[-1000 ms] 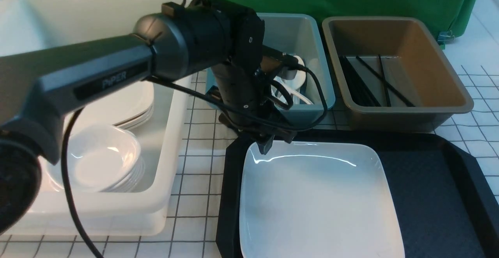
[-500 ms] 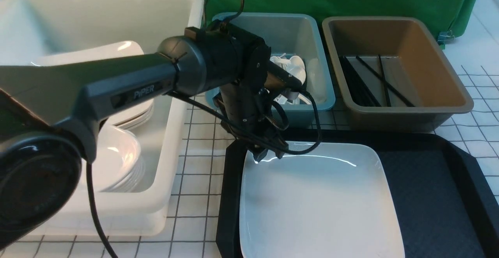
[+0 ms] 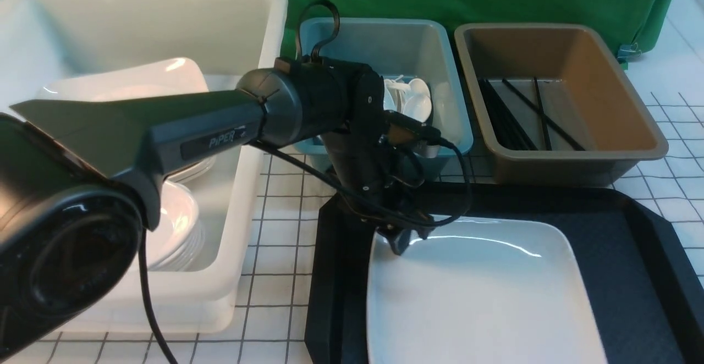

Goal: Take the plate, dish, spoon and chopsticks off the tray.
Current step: Use the left arm to grab a plate from the dinner plate

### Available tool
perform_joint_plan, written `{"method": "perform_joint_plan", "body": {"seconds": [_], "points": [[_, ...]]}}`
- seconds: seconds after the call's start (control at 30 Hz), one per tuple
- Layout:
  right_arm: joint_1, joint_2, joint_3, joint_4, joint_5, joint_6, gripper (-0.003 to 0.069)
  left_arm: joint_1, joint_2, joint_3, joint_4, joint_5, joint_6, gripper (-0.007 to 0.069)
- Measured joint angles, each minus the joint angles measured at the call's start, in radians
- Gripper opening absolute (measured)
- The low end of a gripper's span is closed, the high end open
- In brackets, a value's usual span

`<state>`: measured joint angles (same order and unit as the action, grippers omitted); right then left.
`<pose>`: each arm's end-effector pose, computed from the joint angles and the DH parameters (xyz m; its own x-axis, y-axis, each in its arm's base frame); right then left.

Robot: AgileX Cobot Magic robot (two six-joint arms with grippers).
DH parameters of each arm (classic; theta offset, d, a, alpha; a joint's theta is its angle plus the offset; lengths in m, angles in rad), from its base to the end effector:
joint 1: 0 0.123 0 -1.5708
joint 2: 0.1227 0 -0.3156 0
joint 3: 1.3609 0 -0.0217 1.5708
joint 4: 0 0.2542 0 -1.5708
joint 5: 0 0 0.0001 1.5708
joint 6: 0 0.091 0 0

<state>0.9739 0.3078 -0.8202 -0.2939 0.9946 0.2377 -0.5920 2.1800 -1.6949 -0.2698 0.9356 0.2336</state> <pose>0.0143 -0.0183 0.3837 -0.2553 -0.2476 -0.9346 -0.6581 0.7527 -0.0196 0.3841 -0.2818 0.1933 -0.7591 0.5939 -0.2663 0.6454 0.7400 -0.1892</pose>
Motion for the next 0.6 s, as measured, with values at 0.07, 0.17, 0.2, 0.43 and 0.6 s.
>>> {"method": "perform_joint_plan", "body": {"seconds": [0.07,0.17,0.2,0.43,0.6], "points": [[0.0,0.0,0.0,0.0,0.0,0.0,0.0033,0.0,0.0,0.0,-0.047,0.001,0.002,0.0336],[0.0,0.0,0.0,0.0,0.0,0.0,0.0033,0.0,0.0,0.0,-0.089,0.002,0.003,0.0333],[0.0,0.0,0.0,0.0,0.0,0.0,0.0034,0.0,0.001,0.0,-0.105,0.002,0.003,0.0328],[0.0,0.0,0.0,0.0,0.0,0.0,0.0035,0.0,0.002,0.0,-0.122,-0.016,-0.007,0.0292],[0.0,0.0,0.0,0.0,0.0,0.0,0.0036,0.0,0.024,0.0,-0.12,-0.056,-0.086,0.0287]]}}
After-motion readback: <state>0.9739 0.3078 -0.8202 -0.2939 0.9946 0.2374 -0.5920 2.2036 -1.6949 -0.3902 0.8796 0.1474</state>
